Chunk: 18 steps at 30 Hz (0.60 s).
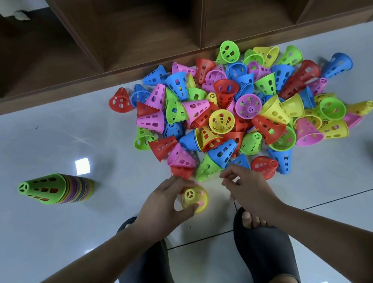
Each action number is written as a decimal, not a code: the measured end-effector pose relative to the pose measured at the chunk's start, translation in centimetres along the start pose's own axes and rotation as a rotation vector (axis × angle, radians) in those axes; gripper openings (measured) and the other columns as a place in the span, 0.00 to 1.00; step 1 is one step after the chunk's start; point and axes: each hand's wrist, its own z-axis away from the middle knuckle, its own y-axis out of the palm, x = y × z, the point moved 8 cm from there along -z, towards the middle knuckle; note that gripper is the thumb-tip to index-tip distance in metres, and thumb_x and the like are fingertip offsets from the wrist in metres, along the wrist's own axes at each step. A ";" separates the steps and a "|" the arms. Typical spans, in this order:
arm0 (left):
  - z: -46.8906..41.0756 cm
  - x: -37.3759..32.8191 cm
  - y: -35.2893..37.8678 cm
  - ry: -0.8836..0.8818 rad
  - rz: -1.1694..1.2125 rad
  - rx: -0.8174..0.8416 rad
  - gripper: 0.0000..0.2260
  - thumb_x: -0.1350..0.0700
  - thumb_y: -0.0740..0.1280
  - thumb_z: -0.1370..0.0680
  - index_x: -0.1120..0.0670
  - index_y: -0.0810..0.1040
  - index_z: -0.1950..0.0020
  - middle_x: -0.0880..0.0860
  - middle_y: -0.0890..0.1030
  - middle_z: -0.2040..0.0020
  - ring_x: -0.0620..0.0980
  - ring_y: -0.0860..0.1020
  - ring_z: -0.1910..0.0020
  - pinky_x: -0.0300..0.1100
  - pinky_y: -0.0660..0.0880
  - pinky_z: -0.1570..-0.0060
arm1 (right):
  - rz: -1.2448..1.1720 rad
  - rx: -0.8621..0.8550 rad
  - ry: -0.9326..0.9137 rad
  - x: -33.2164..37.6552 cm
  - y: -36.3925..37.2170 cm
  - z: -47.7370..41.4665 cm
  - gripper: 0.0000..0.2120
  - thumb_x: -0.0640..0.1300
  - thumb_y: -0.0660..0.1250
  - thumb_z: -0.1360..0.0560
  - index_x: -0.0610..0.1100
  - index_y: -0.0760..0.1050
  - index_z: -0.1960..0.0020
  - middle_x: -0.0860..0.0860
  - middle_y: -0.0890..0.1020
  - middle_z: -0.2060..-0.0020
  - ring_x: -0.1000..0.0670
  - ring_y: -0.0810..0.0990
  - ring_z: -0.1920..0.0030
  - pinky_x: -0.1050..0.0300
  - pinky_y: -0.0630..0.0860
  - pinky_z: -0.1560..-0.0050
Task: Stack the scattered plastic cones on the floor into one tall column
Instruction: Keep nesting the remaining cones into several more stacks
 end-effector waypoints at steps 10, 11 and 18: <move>-0.1 2.4 1.9 0.001 -0.144 0.105 0.24 0.55 0.71 0.28 0.41 0.76 0.33 0.39 0.76 0.39 0.45 0.77 0.43 0.46 0.81 0.48 | 0.490 -0.283 -0.284 -0.7 -5.1 -0.7 0.15 0.42 0.74 0.23 0.49 0.79 0.38 0.51 0.78 0.43 0.43 0.83 0.51 0.47 0.83 0.57; -0.2 2.5 1.3 0.006 -0.141 0.069 0.23 0.56 0.71 0.28 0.41 0.77 0.34 0.40 0.76 0.40 0.45 0.78 0.44 0.47 0.81 0.49 | 0.460 -0.271 -0.279 -0.8 -5.2 -0.8 0.13 0.42 0.74 0.22 0.49 0.79 0.39 0.51 0.80 0.45 0.44 0.83 0.50 0.47 0.83 0.56; -2.3 2.2 -2.5 0.052 -0.235 -0.154 0.23 0.58 0.75 0.23 0.48 0.78 0.28 0.46 0.76 0.34 0.50 0.78 0.38 0.44 0.80 0.46 | 0.362 -0.226 -0.200 -0.9 -5.4 -0.7 0.07 0.38 0.70 0.23 0.50 0.79 0.51 0.54 0.83 0.58 0.50 0.82 0.55 0.53 0.80 0.58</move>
